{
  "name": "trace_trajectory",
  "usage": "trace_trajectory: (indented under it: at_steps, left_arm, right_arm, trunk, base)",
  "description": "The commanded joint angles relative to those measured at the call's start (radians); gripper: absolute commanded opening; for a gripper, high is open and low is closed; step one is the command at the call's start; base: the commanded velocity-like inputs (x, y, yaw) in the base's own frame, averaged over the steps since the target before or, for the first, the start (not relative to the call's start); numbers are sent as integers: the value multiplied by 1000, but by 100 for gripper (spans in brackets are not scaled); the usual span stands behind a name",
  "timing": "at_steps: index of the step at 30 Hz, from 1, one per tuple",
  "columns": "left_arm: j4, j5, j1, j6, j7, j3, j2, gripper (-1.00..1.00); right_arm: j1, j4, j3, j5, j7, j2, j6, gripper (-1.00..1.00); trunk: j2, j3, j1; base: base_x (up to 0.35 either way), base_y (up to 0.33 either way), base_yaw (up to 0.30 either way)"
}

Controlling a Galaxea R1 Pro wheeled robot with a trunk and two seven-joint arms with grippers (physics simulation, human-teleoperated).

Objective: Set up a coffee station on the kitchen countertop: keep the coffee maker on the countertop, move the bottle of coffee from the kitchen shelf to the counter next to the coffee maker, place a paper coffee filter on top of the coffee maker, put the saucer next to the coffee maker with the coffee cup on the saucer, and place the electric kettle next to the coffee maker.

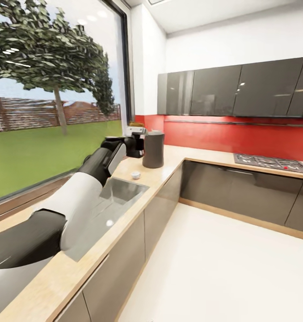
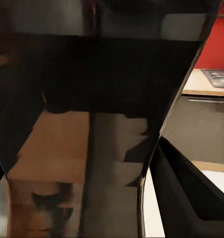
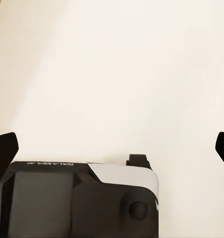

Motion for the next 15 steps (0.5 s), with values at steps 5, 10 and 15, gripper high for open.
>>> trace_trajectory:
  at_steps: [5, 10, 15]
  left_arm:
    - [31, 5, 3, -1, -2, -2, 0, -100]
    - [33, 4, 5, -1, 0, -2, 0, -100]
    - [34, 3, 5, -1, 1, -3, 0, -100]
  right_arm:
    - [0, -2, 8, -6, -6, 0, 5, 100]
    - [0, -2, 9, -6, -6, 0, 5, 100]
    - [0, -2, 9, -6, -6, 0, 5, 100]
  trunk:
    - [-1, -7, 0]
    - [-1, -13, 0]
    - [-1, -20, 0]
  base:
    - [0, 0, -179]
    - [0, -43, -179]
    - [0, -235, -179]
